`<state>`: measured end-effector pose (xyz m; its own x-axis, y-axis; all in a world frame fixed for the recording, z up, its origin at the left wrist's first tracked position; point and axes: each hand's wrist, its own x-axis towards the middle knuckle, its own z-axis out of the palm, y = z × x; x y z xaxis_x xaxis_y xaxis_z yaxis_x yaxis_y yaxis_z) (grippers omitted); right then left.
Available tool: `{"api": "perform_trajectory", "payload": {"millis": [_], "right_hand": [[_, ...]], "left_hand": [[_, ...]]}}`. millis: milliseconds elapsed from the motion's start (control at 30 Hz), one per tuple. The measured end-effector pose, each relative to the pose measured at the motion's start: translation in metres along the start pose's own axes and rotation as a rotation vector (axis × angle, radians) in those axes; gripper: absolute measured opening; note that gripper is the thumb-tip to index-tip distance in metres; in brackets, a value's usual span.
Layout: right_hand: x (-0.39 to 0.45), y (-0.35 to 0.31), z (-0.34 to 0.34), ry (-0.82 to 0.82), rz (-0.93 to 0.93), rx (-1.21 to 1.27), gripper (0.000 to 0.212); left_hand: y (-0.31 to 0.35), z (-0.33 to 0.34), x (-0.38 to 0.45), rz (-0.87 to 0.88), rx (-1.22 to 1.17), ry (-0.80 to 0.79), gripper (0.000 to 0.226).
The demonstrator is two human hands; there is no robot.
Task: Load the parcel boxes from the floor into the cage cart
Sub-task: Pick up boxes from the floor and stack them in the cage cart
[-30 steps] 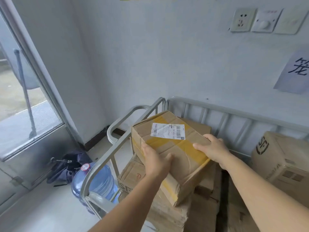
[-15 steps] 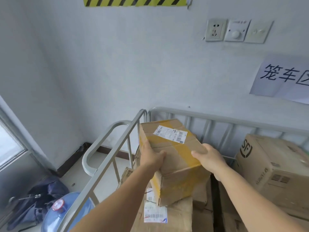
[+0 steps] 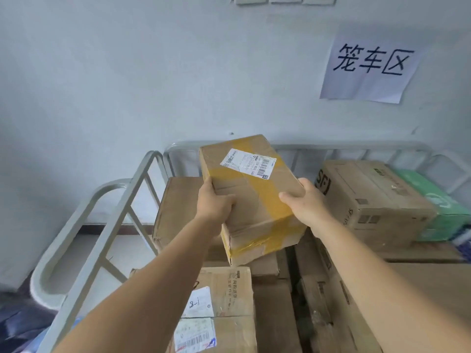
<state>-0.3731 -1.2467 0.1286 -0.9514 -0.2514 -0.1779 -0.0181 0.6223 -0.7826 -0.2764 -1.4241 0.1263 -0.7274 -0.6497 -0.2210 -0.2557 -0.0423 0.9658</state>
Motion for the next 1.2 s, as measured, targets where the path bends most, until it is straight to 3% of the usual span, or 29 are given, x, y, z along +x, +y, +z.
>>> {"api": "perform_trajectory", "payload": {"millis": [133, 467, 567, 667, 733, 900, 1200], "right_hand": [[-0.021, 0.029, -0.035, 0.105, 0.080, 0.049, 0.029], [-0.097, 0.114, -0.103, 0.304, 0.283, 0.042, 0.060], [-0.109, 0.141, -0.121, 0.303, 0.310, 0.046, 0.067], [-0.108, 0.158, -0.141, 0.294, 0.289, 0.036, 0.055], [-0.101, 0.168, -0.155, 0.264, 0.281, 0.019, 0.043], [-0.092, 0.191, -0.166, 0.051, 0.290, -0.026, 0.049], [-0.073, 0.216, -0.126, -0.172, 0.316, -0.136, 0.077]], "left_hand": [[0.006, 0.042, -0.011, 0.050, 0.010, -0.140, 0.042], [-0.037, 0.135, -0.073, -0.057, 0.069, -0.404, 0.063], [-0.050, 0.160, -0.096, -0.059, 0.093, -0.407, 0.069], [-0.056, 0.178, -0.115, -0.072, 0.059, -0.364, 0.074], [-0.058, 0.187, -0.123, -0.073, 0.072, -0.324, 0.079], [-0.066, 0.202, -0.134, -0.208, 0.133, -0.248, 0.094], [-0.095, 0.193, -0.135, -0.352, 0.412, -0.085, 0.062]]}}
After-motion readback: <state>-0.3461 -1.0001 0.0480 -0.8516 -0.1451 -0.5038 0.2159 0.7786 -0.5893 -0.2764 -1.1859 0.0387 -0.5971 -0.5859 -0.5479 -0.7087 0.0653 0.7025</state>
